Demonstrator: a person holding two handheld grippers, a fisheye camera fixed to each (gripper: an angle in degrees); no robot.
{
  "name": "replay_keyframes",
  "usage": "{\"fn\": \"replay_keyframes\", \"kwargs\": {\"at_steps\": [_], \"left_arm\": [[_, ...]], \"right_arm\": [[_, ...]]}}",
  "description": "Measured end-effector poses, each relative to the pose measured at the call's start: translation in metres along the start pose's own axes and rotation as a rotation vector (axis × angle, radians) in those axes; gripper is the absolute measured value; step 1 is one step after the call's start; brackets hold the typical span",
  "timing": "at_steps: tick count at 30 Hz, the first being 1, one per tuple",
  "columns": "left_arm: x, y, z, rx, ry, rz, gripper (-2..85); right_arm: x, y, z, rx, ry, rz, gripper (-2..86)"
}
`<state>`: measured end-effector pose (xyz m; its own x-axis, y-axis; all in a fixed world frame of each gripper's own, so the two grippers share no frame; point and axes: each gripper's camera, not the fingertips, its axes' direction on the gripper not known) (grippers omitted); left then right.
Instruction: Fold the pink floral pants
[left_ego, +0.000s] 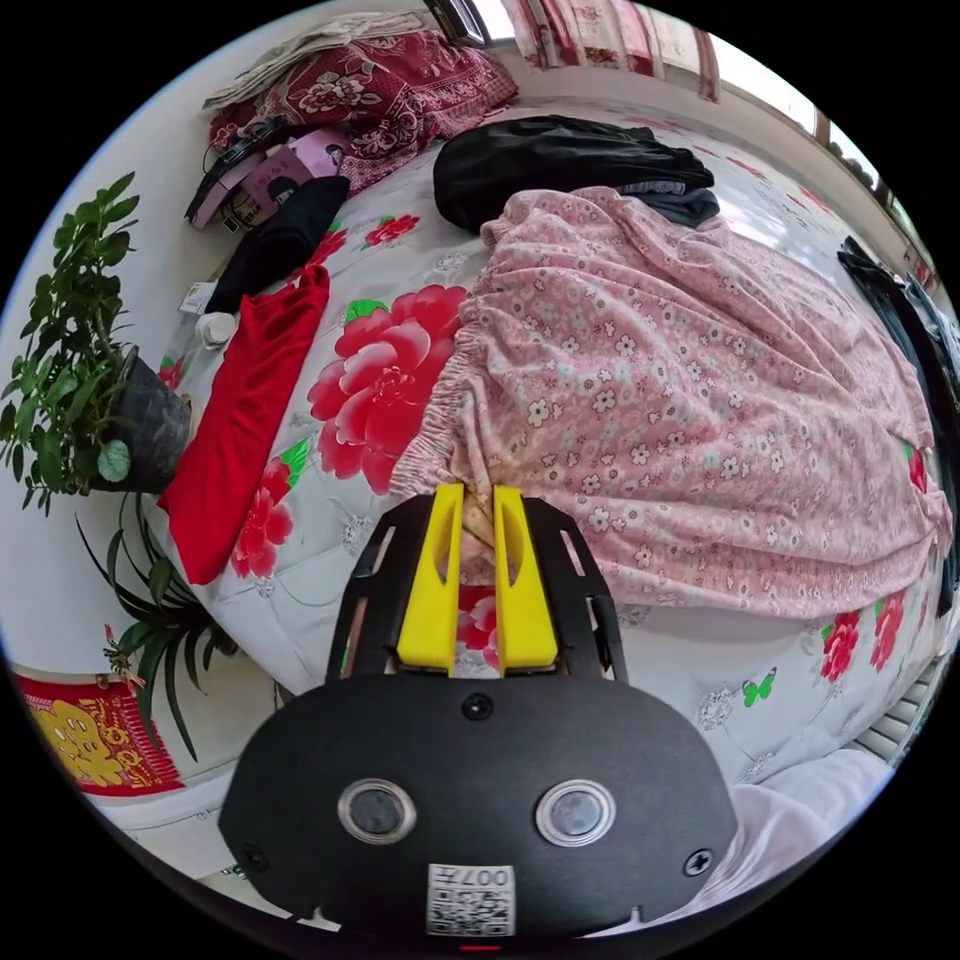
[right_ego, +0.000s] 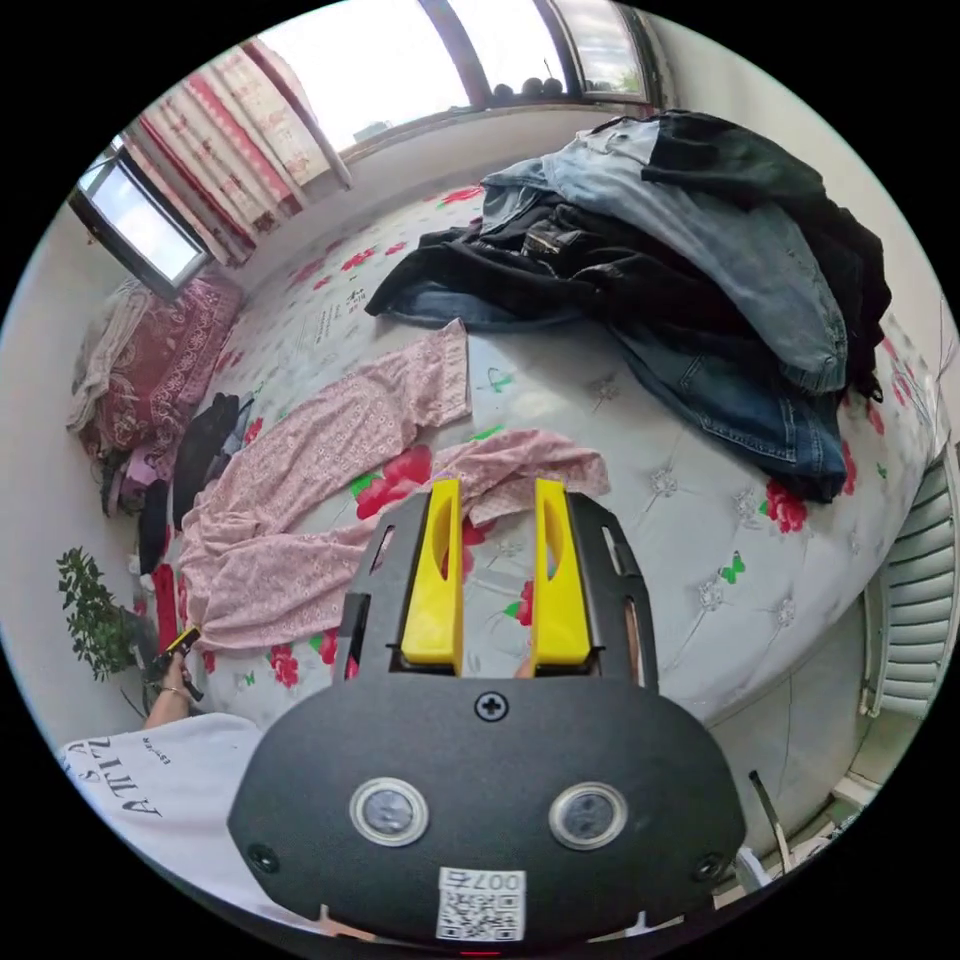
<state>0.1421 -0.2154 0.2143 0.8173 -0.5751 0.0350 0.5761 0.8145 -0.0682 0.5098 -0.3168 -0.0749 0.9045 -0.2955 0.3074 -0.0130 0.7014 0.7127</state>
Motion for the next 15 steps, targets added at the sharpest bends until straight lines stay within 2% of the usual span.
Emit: {"fn": "replay_keyframes", "kwargs": {"at_steps": [4,9,12,15], "left_arm": [[-0.005,0.002,-0.002,0.003,0.010,-0.011,4.9],[-0.006,-0.004,-0.004,-0.037,-0.014,0.003,0.8],[-0.019,-0.003,-0.008,-0.055,0.035,-0.021,-0.4],[-0.045,0.006,-0.031,0.004,0.104,-0.085,-0.7]], "right_arm": [[0.020,0.030,0.028,-0.081,-0.082,0.004,7.5],[0.046,0.044,0.044,-0.125,-0.047,0.036,7.7],[0.059,0.046,0.054,-0.148,-0.037,0.057,7.7],[0.067,0.041,0.058,-0.124,-0.045,0.067,7.6]]}}
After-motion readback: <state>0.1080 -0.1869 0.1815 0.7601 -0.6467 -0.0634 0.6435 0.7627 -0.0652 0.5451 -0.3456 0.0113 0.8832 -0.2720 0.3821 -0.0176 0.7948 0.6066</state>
